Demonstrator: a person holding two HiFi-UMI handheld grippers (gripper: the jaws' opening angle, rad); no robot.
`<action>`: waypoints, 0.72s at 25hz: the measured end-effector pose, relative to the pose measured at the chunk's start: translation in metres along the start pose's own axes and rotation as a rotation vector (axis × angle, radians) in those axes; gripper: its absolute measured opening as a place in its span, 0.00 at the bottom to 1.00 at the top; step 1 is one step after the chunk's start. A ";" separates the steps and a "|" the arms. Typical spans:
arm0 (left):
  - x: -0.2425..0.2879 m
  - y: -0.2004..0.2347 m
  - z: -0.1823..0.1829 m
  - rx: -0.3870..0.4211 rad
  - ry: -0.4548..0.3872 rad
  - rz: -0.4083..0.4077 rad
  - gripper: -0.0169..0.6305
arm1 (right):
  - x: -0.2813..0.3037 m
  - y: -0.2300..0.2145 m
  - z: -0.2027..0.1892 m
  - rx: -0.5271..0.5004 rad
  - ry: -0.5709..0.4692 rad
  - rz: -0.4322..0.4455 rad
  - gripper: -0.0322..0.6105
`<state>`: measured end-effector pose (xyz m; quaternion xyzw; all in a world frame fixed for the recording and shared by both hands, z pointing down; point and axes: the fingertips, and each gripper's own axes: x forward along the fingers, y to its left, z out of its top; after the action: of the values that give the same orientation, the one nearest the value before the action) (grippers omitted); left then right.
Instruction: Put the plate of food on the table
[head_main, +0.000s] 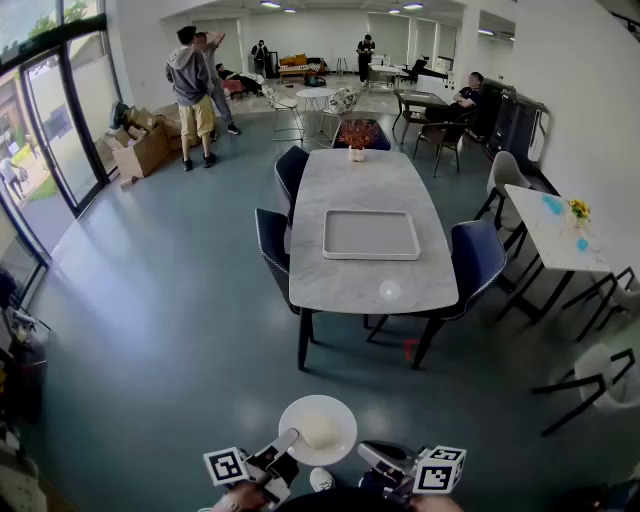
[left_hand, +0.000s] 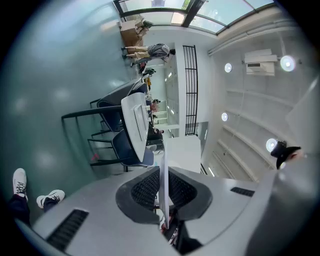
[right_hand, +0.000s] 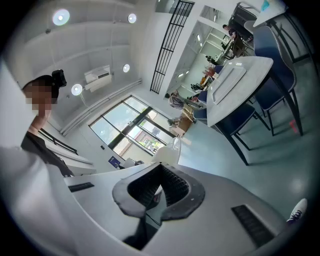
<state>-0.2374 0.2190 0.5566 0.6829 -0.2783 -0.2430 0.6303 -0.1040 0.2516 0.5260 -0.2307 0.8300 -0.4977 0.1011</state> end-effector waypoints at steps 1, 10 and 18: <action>0.000 0.000 -0.001 -0.004 0.000 0.000 0.07 | 0.000 0.000 0.000 0.003 -0.003 0.002 0.07; 0.001 0.000 -0.005 -0.020 -0.002 0.006 0.07 | -0.005 0.000 0.000 0.002 -0.012 0.002 0.07; 0.001 0.002 -0.004 -0.018 -0.005 0.002 0.07 | -0.005 0.002 0.004 0.002 -0.037 0.024 0.07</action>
<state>-0.2344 0.2211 0.5588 0.6763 -0.2786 -0.2466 0.6358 -0.0984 0.2514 0.5217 -0.2299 0.8302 -0.4928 0.1225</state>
